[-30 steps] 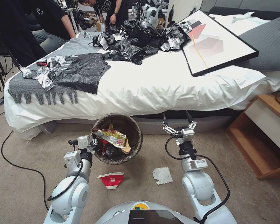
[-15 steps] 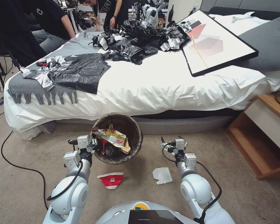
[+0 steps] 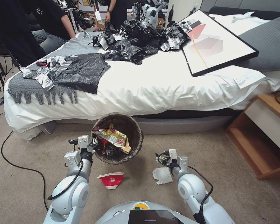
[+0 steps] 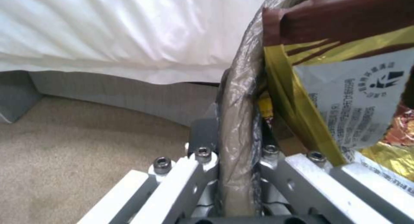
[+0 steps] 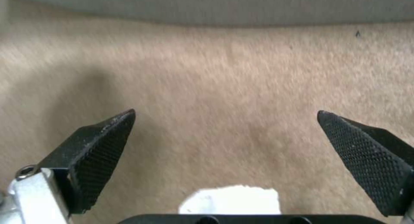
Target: Pick up the trash bin, then pick up the garbage from the floor and place it into the trash bin.
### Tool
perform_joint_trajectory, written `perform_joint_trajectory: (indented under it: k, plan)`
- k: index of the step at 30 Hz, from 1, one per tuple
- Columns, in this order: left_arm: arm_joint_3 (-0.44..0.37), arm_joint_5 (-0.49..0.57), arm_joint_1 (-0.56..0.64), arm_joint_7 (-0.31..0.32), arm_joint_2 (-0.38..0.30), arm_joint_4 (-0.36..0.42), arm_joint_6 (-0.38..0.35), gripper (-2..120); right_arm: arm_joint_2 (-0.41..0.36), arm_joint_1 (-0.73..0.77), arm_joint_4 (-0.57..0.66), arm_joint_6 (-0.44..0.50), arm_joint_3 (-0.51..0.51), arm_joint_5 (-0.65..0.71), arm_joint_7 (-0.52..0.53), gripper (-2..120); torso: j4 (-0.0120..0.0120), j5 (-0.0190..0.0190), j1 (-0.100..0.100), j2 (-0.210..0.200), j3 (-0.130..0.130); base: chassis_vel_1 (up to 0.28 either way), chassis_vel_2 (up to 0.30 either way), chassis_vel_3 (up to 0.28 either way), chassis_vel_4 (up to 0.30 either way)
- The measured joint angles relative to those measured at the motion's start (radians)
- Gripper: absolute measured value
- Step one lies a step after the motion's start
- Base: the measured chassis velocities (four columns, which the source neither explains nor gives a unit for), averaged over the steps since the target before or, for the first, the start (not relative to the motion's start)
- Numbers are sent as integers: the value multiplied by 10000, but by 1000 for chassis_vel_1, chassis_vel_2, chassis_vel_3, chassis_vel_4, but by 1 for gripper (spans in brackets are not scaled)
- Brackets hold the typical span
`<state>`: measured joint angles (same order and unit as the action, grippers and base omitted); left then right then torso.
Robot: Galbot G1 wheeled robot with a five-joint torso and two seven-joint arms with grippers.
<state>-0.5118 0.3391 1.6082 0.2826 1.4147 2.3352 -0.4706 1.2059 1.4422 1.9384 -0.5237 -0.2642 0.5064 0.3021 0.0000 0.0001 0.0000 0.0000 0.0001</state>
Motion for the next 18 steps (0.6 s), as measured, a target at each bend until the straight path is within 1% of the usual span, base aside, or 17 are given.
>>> perform_joint_trajectory:
  k: [2,10,18]
  plan:
    - [26,-28,-13,0,31,-17,-2,4,-194,-158,-394,-74,102,27,-18,100,0,-1,0,0,0,0,0,0,0]
    - [17,-47,-23,-1,46,-20,-8,4,-129,-432,-1261,-153,314,45,-62,100,1,0,0,0,0,0,0,0,0]
    - [4,-49,-20,0,45,-20,-10,4,-84,-505,-1556,-201,367,45,-115,100,1,0,0,0,0,0,0,0,0]
